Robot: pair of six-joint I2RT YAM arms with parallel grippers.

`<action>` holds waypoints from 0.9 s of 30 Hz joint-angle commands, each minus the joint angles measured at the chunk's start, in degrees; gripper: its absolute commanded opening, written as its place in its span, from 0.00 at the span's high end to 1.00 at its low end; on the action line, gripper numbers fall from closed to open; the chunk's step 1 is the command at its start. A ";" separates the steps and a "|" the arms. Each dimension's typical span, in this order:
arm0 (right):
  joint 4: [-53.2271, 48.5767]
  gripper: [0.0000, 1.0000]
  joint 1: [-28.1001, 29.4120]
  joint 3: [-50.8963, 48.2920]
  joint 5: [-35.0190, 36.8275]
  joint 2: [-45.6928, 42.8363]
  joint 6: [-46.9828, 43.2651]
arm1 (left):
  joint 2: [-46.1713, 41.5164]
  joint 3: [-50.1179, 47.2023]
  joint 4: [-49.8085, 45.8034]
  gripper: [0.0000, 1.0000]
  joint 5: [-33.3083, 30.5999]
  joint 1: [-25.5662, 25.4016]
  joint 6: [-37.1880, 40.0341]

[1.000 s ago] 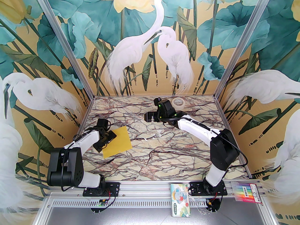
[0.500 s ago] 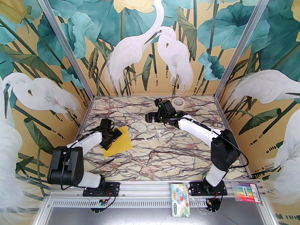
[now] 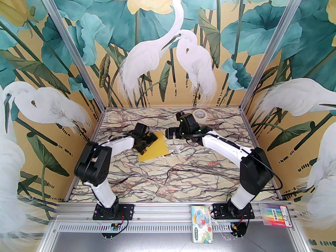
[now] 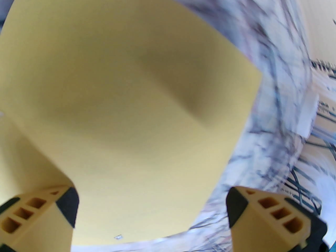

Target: Fold a paper plane with a square sheet of paper (fold left side to right side)

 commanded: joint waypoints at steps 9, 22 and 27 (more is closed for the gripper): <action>1.98 0.30 -7.17 -5.02 -8.42 -0.24 6.76 | 8.98 13.52 -4.26 0.01 3.69 -4.23 3.04; 1.53 0.47 -7.78 4.41 -14.53 15.91 9.62 | 0.68 9.54 -9.41 0.00 1.29 3.15 13.48; 0.87 0.41 -8.39 8.11 -15.15 20.58 10.54 | 2.55 7.86 -8.44 0.01 1.97 4.12 16.93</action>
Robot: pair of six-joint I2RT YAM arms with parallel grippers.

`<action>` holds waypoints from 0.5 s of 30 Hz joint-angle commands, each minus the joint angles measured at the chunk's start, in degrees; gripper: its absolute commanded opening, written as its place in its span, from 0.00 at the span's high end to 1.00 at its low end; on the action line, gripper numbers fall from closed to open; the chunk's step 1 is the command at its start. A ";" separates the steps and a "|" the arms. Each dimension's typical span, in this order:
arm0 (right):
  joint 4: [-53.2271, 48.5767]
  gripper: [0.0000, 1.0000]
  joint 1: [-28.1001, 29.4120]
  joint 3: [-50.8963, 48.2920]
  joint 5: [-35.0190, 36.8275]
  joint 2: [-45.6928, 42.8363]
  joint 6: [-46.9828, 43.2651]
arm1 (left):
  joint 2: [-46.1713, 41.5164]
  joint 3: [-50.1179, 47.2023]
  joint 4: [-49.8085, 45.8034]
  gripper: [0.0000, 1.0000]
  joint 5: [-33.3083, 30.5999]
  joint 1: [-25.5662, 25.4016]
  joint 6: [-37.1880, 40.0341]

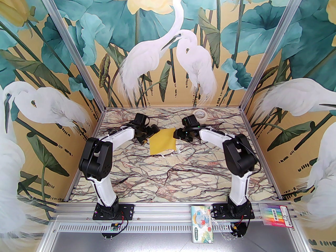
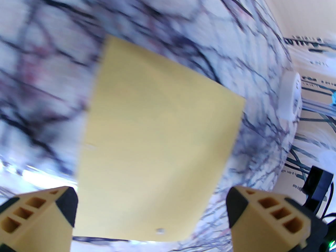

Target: Fold a paper plane with a square sheet of paper (fold left side to right side)

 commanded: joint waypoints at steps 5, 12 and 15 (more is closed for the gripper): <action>0.99 0.37 -1.45 5.12 -4.02 6.54 3.66 | 3.66 -3.02 2.04 0.01 3.46 -0.43 2.35; 3.67 0.36 -1.57 8.62 -10.30 11.74 5.87 | 4.93 -4.65 5.52 0.01 7.15 -0.71 0.49; 7.61 0.36 -1.48 8.28 -15.04 12.67 7.84 | 5.44 -4.75 6.61 0.01 8.57 -0.71 -0.16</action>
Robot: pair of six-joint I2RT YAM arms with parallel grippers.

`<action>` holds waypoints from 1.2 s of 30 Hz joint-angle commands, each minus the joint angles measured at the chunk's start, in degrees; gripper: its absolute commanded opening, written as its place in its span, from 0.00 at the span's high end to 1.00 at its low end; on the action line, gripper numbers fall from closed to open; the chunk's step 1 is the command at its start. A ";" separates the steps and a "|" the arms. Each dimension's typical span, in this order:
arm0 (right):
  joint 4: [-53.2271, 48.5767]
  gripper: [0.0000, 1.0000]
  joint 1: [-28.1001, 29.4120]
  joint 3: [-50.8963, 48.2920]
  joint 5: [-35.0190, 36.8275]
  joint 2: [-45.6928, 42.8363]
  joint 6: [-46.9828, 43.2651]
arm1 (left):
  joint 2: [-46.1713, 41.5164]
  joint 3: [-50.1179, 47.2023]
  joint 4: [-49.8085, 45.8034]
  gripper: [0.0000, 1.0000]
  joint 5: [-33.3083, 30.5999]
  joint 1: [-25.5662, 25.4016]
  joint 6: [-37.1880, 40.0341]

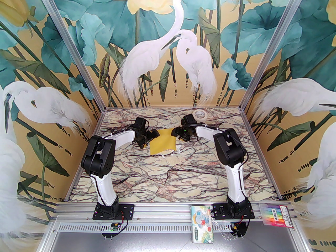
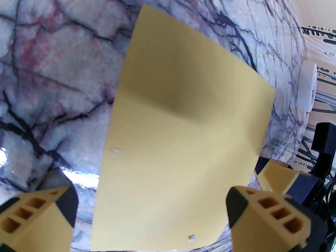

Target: Fold a paper plane with a square sheet of paper (fold left side to right side)

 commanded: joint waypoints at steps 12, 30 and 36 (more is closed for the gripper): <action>15.05 0.33 0.91 -0.56 -16.50 1.49 7.02 | 3.92 -0.66 3.76 0.01 6.72 -0.65 -1.52; 2.48 0.33 0.44 -0.95 -9.40 -12.42 -0.05 | 5.93 0.90 4.79 0.01 8.57 -0.94 -1.04; -2.26 0.41 0.12 -4.51 -2.21 -14.53 -4.83 | 6.38 2.42 3.19 0.01 8.07 -1.55 0.31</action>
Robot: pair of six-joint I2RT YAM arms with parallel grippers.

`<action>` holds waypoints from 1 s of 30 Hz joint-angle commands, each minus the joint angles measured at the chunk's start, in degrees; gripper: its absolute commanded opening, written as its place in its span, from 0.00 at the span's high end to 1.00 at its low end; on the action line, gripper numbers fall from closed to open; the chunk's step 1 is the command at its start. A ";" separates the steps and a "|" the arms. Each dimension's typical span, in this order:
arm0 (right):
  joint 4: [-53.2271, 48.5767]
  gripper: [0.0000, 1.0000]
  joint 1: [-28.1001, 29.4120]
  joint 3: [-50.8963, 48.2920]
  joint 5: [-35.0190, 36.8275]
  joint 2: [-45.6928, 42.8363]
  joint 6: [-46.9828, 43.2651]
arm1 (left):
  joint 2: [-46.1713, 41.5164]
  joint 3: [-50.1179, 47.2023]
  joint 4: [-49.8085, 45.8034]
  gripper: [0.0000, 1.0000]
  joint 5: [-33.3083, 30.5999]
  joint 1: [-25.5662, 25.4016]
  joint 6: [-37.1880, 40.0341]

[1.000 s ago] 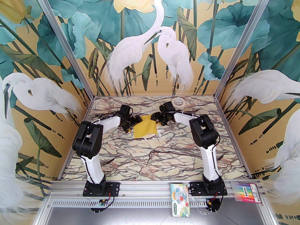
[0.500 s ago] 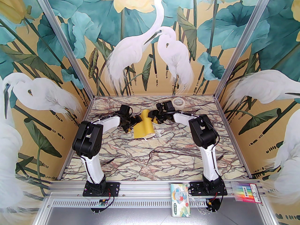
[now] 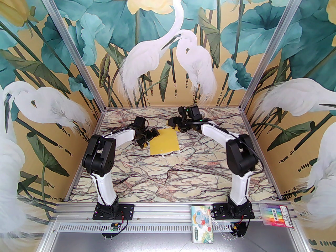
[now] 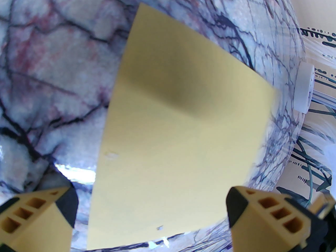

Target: Fold a paper plane with a square sheet of paper (fold left side to right side)

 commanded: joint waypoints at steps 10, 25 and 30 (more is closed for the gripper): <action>-15.52 1.00 0.64 7.84 11.64 14.54 -12.34 | 2.80 -0.75 2.02 0.01 2.31 -2.13 2.36; -18.69 1.00 2.87 8.06 17.00 20.39 -14.99 | 4.32 0.16 5.96 0.01 5.63 -4.48 -0.28; -19.46 1.00 2.84 7.45 17.84 20.26 -14.29 | 4.14 0.11 10.34 0.01 8.78 -4.49 -0.02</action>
